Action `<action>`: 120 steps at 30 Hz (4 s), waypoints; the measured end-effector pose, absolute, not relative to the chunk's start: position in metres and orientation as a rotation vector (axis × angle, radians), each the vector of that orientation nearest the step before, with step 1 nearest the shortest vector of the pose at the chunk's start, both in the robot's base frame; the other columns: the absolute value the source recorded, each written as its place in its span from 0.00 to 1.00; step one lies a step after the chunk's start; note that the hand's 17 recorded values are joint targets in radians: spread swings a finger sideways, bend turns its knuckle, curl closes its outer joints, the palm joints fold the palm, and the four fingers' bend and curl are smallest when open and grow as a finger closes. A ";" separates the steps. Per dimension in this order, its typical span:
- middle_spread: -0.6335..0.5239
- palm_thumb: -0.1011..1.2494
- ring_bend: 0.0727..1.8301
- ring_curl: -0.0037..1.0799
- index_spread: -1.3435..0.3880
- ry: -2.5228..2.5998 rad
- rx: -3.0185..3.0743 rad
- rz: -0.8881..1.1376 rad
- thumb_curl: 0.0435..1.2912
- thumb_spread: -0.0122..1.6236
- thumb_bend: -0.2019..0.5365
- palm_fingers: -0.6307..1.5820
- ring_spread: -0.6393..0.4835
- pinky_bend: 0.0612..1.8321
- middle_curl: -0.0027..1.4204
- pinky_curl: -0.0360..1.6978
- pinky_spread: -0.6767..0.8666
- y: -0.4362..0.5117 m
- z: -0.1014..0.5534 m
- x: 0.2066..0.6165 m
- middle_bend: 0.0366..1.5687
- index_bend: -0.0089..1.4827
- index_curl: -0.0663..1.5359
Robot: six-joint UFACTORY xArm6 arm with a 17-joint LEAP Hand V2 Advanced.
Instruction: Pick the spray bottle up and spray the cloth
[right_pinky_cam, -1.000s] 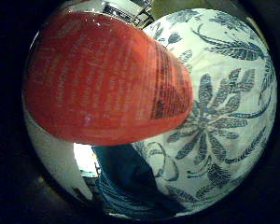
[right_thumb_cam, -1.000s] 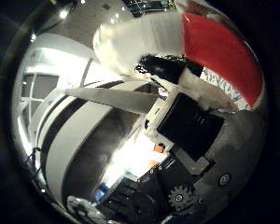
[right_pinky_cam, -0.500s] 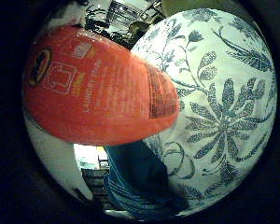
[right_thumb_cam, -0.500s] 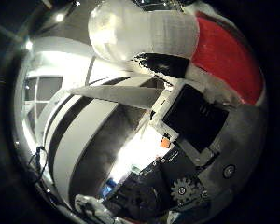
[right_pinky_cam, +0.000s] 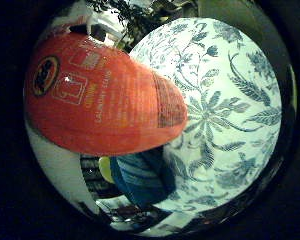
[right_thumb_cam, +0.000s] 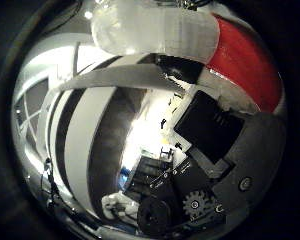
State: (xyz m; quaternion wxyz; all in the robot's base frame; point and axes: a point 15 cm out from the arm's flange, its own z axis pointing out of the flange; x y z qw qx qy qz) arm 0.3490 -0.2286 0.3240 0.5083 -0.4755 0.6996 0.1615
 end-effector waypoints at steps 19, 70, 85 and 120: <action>0.49 0.84 0.79 0.54 0.68 1.677 -2.026 0.623 0.64 0.53 0.25 0.83 0.43 0.58 0.40 0.65 0.32 -0.098 0.433 0.328 0.86 0.79 0.49; 0.48 0.84 0.79 0.54 0.67 2.069 -3.059 0.686 0.63 0.56 0.25 0.83 0.43 0.55 0.41 0.71 0.30 -0.062 0.341 0.302 0.86 0.78 0.49; 0.48 0.84 0.79 0.54 0.67 2.003 -3.029 0.665 0.62 0.57 0.25 0.83 0.43 0.55 0.40 0.72 0.30 -0.050 0.348 0.306 0.86 0.78 0.49; 0.49 0.88 0.79 0.54 0.67 1.263 -1.924 0.734 0.63 0.55 0.26 0.83 0.43 0.55 0.40 0.72 0.30 0.145 0.452 0.415 0.86 0.78 0.49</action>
